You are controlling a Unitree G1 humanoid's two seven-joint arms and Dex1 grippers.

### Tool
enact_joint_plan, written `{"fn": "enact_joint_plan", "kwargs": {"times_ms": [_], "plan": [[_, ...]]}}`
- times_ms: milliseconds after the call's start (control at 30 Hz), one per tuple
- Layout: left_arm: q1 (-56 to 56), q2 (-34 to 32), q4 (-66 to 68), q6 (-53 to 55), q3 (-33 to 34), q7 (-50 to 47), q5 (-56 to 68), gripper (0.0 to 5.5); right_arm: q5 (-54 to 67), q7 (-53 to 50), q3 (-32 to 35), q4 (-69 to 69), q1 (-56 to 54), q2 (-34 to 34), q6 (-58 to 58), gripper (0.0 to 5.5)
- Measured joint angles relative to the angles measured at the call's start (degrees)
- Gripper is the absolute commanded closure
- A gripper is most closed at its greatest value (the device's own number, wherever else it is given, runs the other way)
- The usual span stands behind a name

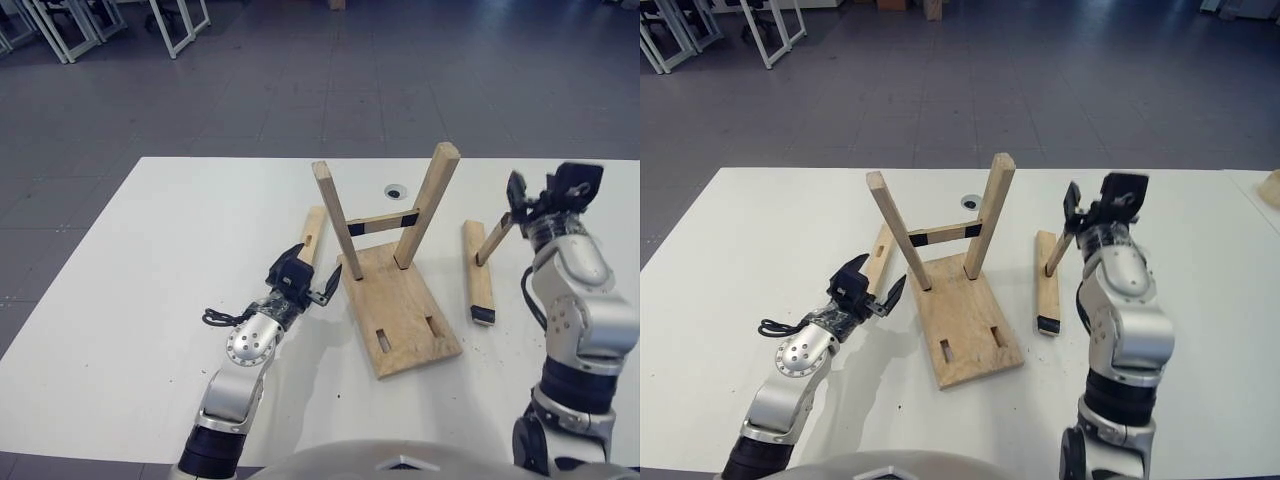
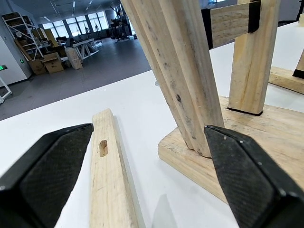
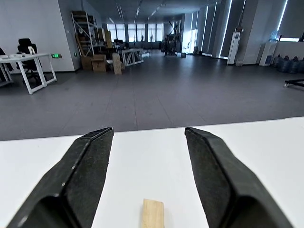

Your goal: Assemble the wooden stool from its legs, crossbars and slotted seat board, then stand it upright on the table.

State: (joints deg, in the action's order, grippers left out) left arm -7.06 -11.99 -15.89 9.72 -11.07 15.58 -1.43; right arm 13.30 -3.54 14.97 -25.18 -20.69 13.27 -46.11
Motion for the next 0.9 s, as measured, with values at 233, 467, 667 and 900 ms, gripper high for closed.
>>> {"fn": "enact_joint_plan", "kwargs": {"times_ms": [233,467,667,900], "plan": [[0.94,0.42,0.68,-0.02,-0.16,-0.11,-0.04,1.21,-0.26,0.94,0.25,20.6,-11.48,1.76,-2.0,2.68],[0.99,0.48,0.73,-0.04,-0.51,-0.1,-0.05,1.21,-0.12,-1.23,3.63,12.93,-23.5,3.32,8.11,2.68],[1.2,0.45,0.85,-0.02,-0.56,0.07,-0.04,1.21,-1.86,-1.11,1.47,22.89,-7.4,-0.45,6.23,2.68],[2.14,0.42,0.89,-0.01,-0.28,0.29,0.04,1.21,-1.01,-1.41,2.46,22.98,-7.06,-2.07,7.16,2.68]]}}
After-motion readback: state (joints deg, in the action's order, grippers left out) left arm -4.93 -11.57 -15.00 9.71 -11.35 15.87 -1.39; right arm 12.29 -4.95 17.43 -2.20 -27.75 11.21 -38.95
